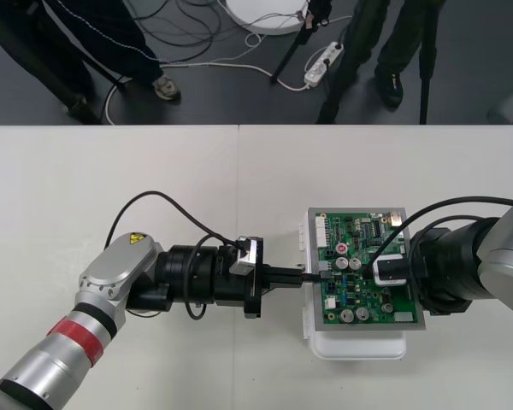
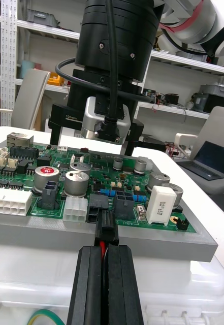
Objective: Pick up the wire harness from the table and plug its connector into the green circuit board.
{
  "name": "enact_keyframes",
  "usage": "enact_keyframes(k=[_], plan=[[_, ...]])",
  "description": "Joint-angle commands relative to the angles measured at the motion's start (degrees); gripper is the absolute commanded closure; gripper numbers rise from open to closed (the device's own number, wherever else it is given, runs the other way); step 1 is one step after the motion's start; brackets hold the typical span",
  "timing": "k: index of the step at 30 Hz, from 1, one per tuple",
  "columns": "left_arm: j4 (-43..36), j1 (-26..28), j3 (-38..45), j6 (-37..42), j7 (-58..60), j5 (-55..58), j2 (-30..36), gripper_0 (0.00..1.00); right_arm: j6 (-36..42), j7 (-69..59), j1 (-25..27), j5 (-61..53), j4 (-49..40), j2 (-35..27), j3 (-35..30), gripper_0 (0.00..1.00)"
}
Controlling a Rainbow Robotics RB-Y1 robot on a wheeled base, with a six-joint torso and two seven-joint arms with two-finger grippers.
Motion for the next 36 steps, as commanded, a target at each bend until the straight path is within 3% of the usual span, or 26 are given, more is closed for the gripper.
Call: enact_keyframes(k=[1,36], plan=[[-0.4,-0.47,-1.17,2.12,-5.68,-0.03,-1.73,1.0,-0.26,-2.11,-1.34,-0.02,-0.42,0.37,0.54,0.0],[-0.49,-0.47,-1.17,2.65,-7.26,1.82,-2.17,1.0,0.71,-3.34,-1.34,-1.25,-0.51,0.9,0.54,0.0]])
